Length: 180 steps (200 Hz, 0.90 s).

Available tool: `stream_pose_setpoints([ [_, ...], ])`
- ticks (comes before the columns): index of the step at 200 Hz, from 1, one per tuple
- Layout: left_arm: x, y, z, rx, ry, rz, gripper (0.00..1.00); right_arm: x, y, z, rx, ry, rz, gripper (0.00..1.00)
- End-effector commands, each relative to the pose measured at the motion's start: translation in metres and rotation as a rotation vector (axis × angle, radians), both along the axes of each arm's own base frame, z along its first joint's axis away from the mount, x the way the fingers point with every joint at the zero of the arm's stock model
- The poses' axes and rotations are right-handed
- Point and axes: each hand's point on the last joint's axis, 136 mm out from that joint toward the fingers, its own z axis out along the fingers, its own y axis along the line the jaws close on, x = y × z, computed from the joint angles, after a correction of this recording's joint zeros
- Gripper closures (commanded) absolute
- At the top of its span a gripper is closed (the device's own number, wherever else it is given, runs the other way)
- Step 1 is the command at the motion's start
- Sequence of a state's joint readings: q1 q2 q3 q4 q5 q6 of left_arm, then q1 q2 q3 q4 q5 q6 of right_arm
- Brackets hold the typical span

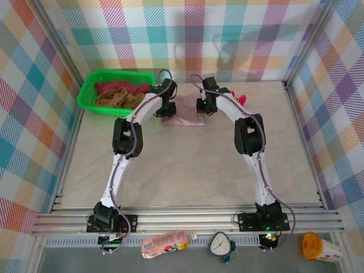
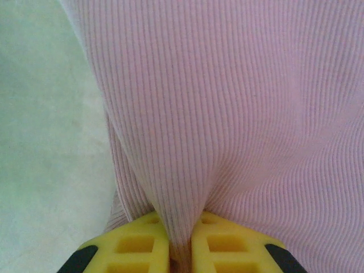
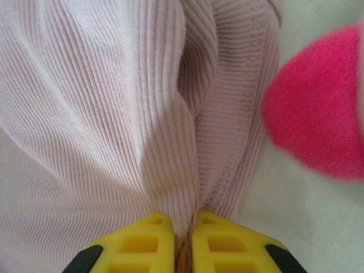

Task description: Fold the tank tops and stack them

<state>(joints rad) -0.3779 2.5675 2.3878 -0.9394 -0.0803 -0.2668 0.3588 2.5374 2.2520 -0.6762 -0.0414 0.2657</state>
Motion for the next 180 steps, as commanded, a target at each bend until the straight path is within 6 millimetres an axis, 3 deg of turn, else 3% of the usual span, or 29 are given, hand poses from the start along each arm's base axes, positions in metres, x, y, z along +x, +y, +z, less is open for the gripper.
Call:
stream_pose_setpoints([
  [1, 0.014, 0.004, 0.006, 0.017, -0.044, -0.010, 0.86, 0.014, -0.009, -0.004, -0.037, -0.026, -0.018, 0.88],
  [35, 0.029, 0.006, 0.029, 0.028, -0.127, -0.020, 0.79, 0.029, -0.016, 0.020, -0.052, -0.101, -0.025, 0.86],
  [61, 0.037, 0.000, 0.070, 0.002, -0.205, -0.057, 0.68, 0.036, -0.022, 0.061, -0.031, -0.170, -0.036, 0.79],
  [83, 0.029, 0.000, 0.111, -0.017, -0.237, -0.081, 0.57, 0.031, -0.017, 0.104, 0.015, -0.227, 0.014, 0.66],
  [101, 0.014, 0.008, 0.137, -0.026, -0.224, -0.093, 0.51, 0.016, -0.012, 0.127, 0.049, -0.244, 0.077, 0.57],
  [134, -0.011, 0.059, 0.159, 0.073, -0.176, -0.075, 0.41, -0.026, -0.006, 0.156, 0.119, -0.252, 0.174, 0.46],
  [140, -0.013, 0.070, 0.160, 0.087, -0.172, -0.063, 0.40, -0.035, -0.005, 0.154, 0.138, -0.242, 0.190, 0.44],
  [150, -0.012, 0.091, 0.161, 0.094, -0.174, -0.029, 0.39, -0.050, -0.003, 0.167, 0.181, -0.257, 0.208, 0.42],
  [180, -0.001, 0.144, 0.156, 0.077, -0.182, 0.072, 0.38, -0.090, -0.001, 0.175, 0.269, -0.220, 0.233, 0.36],
])
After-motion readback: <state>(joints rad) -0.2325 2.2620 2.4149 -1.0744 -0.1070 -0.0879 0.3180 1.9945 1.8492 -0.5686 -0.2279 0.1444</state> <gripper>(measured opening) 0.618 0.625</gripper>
